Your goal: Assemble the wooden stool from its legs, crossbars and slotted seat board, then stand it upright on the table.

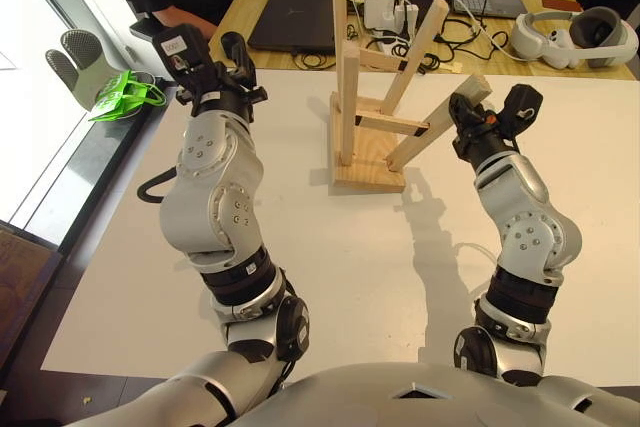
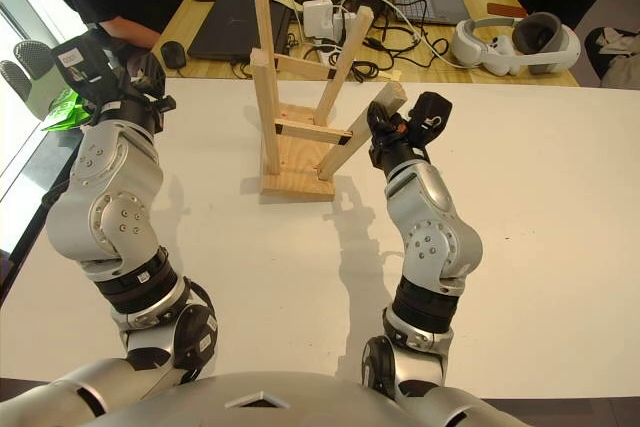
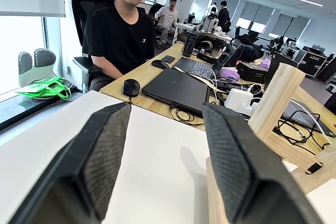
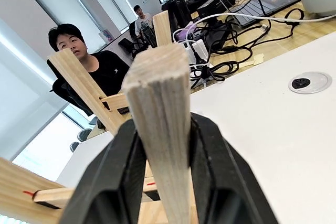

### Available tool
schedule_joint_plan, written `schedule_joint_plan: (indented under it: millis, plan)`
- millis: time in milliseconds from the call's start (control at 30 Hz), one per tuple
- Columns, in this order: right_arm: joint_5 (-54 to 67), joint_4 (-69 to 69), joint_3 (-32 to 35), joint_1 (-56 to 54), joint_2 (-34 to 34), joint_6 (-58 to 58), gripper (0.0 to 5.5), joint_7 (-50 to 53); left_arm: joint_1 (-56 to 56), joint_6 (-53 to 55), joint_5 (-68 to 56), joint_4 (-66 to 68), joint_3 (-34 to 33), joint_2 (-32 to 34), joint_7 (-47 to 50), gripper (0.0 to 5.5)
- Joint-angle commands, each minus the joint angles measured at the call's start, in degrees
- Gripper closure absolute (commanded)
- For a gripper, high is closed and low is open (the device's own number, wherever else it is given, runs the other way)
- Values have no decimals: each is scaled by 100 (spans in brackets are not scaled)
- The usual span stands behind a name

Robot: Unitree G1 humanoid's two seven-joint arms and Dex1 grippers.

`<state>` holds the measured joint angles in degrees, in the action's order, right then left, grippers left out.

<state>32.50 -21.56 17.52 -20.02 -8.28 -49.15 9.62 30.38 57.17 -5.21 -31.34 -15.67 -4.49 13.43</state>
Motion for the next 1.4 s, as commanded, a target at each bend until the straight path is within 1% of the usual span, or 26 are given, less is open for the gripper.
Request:
schedule_joint_plan:
  millis: [33, 233, 433, 633, 733, 900, 1067, 1200, 1300, 1400]
  plan:
    - [528, 325, 519, -11, -570, -307, 448, 668, 85, 15, 0, 18, 24, 72, 2, 301]
    - [1462, 758, 1049, 30, -682, -91, 448, 1770, 105, 6, 2, 56, 41, 102, -24, 301]
    - [1975, 1040, 1091, 111, -550, 489, 448, 2486, 131, 7, -5, 77, 51, 121, -24, 301]
    - [2263, 1303, 1144, 168, -494, 1294, 448, 2972, 166, 15, -6, 97, 46, 157, -31, 301]
    - [2382, 1335, 1107, 261, -513, 1648, 371, 3108, 176, 30, -14, 106, 40, 187, -45, 301]
    - [2443, 1416, 1096, 284, -584, 2099, 280, 3482, 180, 25, -20, 118, 41, 201, -45, 301]
    - [2578, 1234, 1010, 392, -727, 2414, 280, 3814, 173, 36, -16, 102, 40, 206, -39, 301]
    - [2676, 650, 780, 686, -1000, 2436, 280, 4439, 153, 66, -17, 62, 39, 211, -43, 301]
    - [2577, 118, 464, 1016, -773, 2050, 280, 4954, 125, 89, -16, 21, 23, 223, -47, 301]
    - [2530, -12, 386, 1032, -302, 1784, 280, 5077, 94, 107, -14, 5, 18, 198, -30, 301]
